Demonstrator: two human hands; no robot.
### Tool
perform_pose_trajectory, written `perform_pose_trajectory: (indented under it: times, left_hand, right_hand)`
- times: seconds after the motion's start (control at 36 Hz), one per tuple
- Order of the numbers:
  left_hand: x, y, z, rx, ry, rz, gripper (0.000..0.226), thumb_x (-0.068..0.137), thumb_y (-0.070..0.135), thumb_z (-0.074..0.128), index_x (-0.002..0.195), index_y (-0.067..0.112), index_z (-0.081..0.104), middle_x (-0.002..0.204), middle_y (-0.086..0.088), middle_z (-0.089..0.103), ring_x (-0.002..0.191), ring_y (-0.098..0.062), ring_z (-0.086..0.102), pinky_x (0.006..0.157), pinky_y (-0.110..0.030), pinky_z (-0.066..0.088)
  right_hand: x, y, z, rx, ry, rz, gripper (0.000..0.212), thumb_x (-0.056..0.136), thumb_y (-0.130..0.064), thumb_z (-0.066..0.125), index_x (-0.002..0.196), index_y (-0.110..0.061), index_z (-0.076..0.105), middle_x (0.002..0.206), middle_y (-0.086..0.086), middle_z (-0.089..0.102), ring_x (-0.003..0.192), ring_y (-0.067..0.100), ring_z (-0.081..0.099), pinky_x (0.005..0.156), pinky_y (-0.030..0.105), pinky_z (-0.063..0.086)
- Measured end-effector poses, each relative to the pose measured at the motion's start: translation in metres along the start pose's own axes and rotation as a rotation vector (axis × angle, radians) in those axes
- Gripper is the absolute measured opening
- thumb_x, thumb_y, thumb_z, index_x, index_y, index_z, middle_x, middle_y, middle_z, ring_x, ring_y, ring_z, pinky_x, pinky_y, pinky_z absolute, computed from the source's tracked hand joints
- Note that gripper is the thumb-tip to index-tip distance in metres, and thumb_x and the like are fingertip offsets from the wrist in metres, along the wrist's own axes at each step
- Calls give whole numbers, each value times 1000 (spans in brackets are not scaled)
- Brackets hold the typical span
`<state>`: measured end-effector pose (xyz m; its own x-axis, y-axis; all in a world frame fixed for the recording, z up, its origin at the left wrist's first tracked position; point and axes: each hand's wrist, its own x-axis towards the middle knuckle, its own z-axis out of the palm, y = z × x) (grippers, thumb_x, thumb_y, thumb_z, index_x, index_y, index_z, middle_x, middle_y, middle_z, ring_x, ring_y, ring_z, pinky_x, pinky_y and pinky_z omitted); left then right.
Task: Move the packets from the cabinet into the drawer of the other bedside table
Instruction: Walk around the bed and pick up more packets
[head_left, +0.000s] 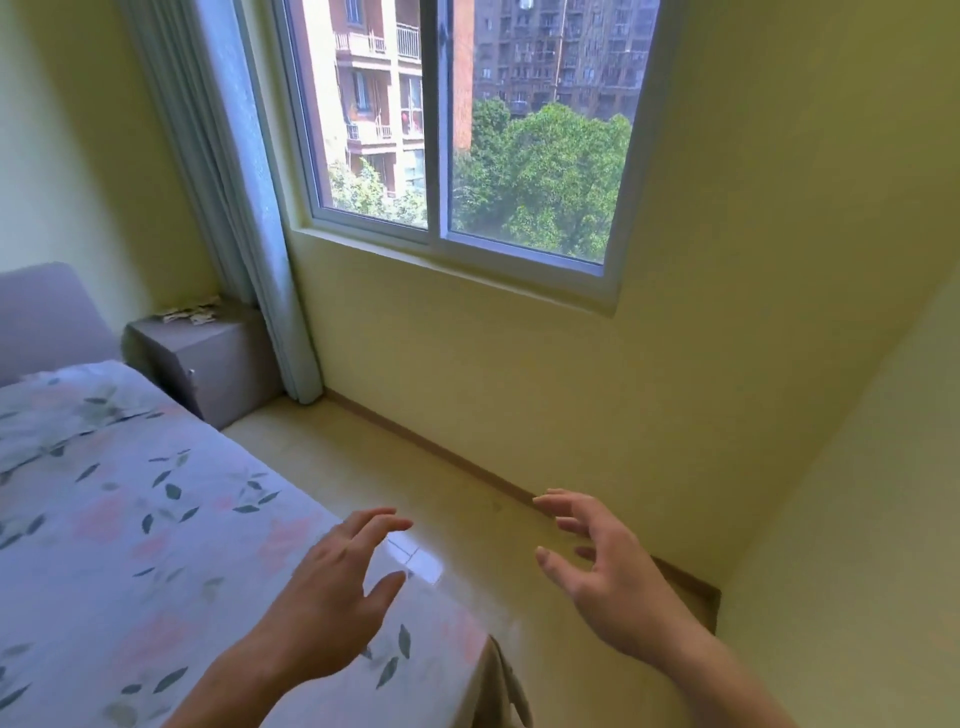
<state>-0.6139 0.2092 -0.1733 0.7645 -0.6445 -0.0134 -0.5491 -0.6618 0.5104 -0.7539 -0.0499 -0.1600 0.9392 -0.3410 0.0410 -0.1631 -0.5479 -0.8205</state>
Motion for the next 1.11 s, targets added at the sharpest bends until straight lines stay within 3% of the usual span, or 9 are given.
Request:
perform_pose_trajectory:
  times: [0.17,0.44,0.61,0.78,0.83,0.97,1.11]
  left_hand:
    - [118,-4,1,-62,52,-22,44,97,32,61,135,47,45,141,32,36,132,2,40,109,-17,29]
    - [312,38,13,-108,47,67,43,97,34,59,137,43,46,144,31,34,131,3,39,110,-23,33]
    - [419,43,36,-100,35,35,43,97,34,59,138,40,47,145,27,36,133,-1,40,113,-25,35]
    - [519,29,42,-95,89,-99,42,96,32,61,135,39,49,145,22,39,134,-4,42,113,-26,34]
    - [544,24,35,-95,115,-141,41,96,32,61,134,40,49,145,23,38,133,-3,42,113,-25,34]
    - [574,5,6,-72,245,-276,41,94,33,63,133,39,51,145,23,40,133,-1,43,114,-22,31]
    - [567,-32,-32,-48,393,-483,39,96,33,62,133,40,51,143,27,39,133,3,39,111,-15,26]
  right_hand:
    - [102,29,-33,23,-22,6,43,93,-33,71,127,-53,52,137,-33,49,120,-12,51,104,21,47]
    - [243,86,-115,17,28,72,43,92,-33,72,127,-50,54,131,-37,53,119,-11,54,103,26,51]
    - [355,124,-136,53,-20,66,41,93,-28,72,126,-47,57,131,-30,56,117,-13,53,100,20,50]
    - [484,160,-145,85,-146,31,42,92,-26,73,124,-48,57,133,-32,53,118,-11,54,103,26,51]
    - [526,163,-148,73,-199,8,42,92,-25,73,123,-49,56,133,-31,54,118,-12,54,101,22,50]
    - [622,144,-136,32,-344,-108,39,93,-27,71,121,-51,56,131,-31,54,117,-15,52,99,19,49]
    - [708,96,-79,67,-532,-263,38,93,-25,71,121,-48,58,131,-32,55,119,-12,54,99,19,50]
